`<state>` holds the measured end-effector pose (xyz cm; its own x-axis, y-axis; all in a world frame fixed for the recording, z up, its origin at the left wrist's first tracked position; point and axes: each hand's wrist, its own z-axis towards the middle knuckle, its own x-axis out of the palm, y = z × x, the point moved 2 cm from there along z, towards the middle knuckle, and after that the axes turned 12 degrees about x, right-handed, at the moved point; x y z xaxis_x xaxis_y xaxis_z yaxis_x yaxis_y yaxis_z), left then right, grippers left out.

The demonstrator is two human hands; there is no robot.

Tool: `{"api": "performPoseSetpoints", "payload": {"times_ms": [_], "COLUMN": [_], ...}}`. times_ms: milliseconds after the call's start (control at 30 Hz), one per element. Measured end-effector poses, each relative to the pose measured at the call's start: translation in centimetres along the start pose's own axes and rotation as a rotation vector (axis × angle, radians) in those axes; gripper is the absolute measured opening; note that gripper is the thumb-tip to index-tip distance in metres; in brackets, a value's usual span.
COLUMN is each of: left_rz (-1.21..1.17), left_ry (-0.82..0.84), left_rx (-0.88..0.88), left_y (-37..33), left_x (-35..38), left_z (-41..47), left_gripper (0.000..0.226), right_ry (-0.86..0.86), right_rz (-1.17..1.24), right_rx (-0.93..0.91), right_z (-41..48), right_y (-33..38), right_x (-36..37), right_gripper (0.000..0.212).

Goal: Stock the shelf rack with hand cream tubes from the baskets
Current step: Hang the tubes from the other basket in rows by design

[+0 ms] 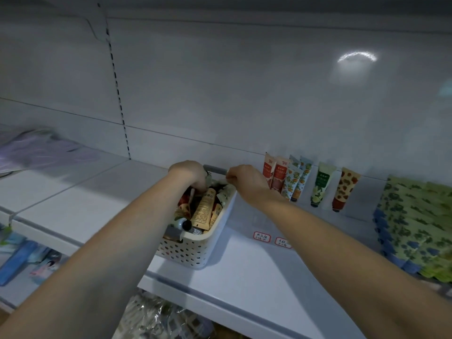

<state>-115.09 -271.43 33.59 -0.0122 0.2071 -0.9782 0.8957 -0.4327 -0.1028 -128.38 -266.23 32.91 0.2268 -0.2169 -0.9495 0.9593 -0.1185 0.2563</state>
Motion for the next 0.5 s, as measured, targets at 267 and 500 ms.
{"api": "performPoseSetpoints", "payload": {"times_ms": [267, 500], "left_rz": [-0.695, -1.464], "left_ry": [-0.437, -0.528], "left_rx": [0.019, 0.167], "left_y": [-0.7, -5.0], "left_x": [-2.0, -0.8], "left_z": [-5.6, -14.2], "left_gripper": [0.016, 0.015], "right_ry": [-0.173, -0.208], "right_rz": [0.369, 0.903], "right_rx": [0.041, 0.058], "right_z": [-3.3, -10.5], "right_y": [-0.5, -2.2], "right_x": [-3.8, -9.4], "right_gripper": [0.023, 0.009]}}
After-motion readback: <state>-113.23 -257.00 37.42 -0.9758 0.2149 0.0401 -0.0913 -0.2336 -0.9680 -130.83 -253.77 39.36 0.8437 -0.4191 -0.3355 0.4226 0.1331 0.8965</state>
